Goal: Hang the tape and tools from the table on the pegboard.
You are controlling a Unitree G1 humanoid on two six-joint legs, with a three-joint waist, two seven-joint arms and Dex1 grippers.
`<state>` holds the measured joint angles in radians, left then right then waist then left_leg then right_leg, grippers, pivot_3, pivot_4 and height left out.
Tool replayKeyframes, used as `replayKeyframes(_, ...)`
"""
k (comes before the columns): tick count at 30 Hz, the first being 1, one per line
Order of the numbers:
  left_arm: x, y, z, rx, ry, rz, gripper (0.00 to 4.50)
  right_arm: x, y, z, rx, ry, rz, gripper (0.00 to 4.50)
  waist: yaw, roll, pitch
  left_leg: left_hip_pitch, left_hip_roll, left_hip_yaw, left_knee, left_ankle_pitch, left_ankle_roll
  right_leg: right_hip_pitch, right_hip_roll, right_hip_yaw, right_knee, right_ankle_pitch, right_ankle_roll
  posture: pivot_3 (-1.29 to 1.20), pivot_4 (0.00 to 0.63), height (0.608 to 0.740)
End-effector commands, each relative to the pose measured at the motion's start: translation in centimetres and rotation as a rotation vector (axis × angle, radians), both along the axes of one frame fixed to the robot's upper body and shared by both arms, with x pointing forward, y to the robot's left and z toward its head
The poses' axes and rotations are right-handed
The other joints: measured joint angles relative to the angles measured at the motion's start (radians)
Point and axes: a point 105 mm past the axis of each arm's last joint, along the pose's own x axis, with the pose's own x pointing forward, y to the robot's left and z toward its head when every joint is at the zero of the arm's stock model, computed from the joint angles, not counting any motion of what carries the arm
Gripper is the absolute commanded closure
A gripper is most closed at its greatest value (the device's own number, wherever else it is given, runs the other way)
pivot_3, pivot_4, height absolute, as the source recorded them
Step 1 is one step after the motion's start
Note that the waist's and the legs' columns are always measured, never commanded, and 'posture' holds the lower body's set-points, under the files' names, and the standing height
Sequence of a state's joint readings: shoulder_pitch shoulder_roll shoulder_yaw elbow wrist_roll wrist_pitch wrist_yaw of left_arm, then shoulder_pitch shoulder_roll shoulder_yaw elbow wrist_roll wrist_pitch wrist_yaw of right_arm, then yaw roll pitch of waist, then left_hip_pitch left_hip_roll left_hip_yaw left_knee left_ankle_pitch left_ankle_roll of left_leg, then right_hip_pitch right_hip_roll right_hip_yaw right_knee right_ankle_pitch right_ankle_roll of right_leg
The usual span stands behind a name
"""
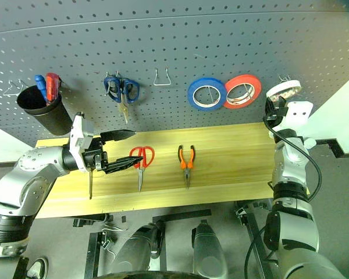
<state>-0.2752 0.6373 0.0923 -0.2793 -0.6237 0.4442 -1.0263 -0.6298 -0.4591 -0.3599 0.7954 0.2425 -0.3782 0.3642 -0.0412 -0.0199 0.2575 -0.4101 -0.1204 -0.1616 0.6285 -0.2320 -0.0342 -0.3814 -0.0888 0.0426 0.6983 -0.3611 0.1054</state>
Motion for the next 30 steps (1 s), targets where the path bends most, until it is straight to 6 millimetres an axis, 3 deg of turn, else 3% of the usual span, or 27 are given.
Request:
replayKeyframes(1,-0.4,-0.1,2.4,-0.062,-0.101,-0.009,0.0,-0.1,-0.9,2.0,-0.031,-0.058,-0.028,1.47,0.0,-0.001,0.001,0.0,0.0,0.0,0.0,0.0,0.0,0.0,0.0,0.0,0.0,0.0,0.0,0.08,0.275,0.719)
replayKeyframes(5,-0.6,-0.4,2.8,-0.082,-0.117,-0.022,0.0,0.0,-0.8,1.8,-0.03,-0.049,-0.021,0.15,-0.001,-0.002,0.002,0.0,0.0,0.0,0.0,0.001,-0.002,0.0,0.0,0.0,0.0,0.0,0.0,0.08,0.272,0.719)
replayKeyframes(13,-1.6,-1.4,4.6,-0.148,-0.183,-0.058,0.0,-0.5,-0.8,0.6,-0.037,-0.004,-0.002,0.15,0.002,-0.002,0.003,0.0,0.0,0.001,0.0,0.002,-0.003,0.0,0.0,0.0,0.0,0.0,0.0,0.07,0.247,0.719)
replayKeyframes(18,-2.4,-1.6,4.5,-0.152,-0.185,-0.061,0.0,-1.4,-1.4,-0.3,-0.04,0.031,-0.002,0.15,0.001,-0.002,0.003,0.0,0.0,0.001,0.0,0.002,-0.004,0.0,0.0,0.0,-0.001,0.0,0.0,0.07,0.231,0.719)
replayKeyframes(23,-2.8,-1.4,3.4,-0.141,-0.162,-0.045,0.0,-3.5,-0.9,-2.9,-0.062,0.152,0.028,0.15,0.003,-0.002,0.002,0.0,0.001,0.001,0.0,0.002,-0.004,0.0,0.0,0.0,-0.001,0.0,0.0,0.06,0.216,0.719)
replayKeyframes(30,-3.0,-1.4,2.3,-0.137,-0.138,-0.031,0.0,-7.2,1.2,-5.2,-0.083,0.317,0.095,0.15,0.004,-0.001,0.001,-0.001,0.001,0.001,0.0,0.002,-0.003,-0.001,0.0,0.0,0.0,0.0,0.0,0.03,0.211,0.719)
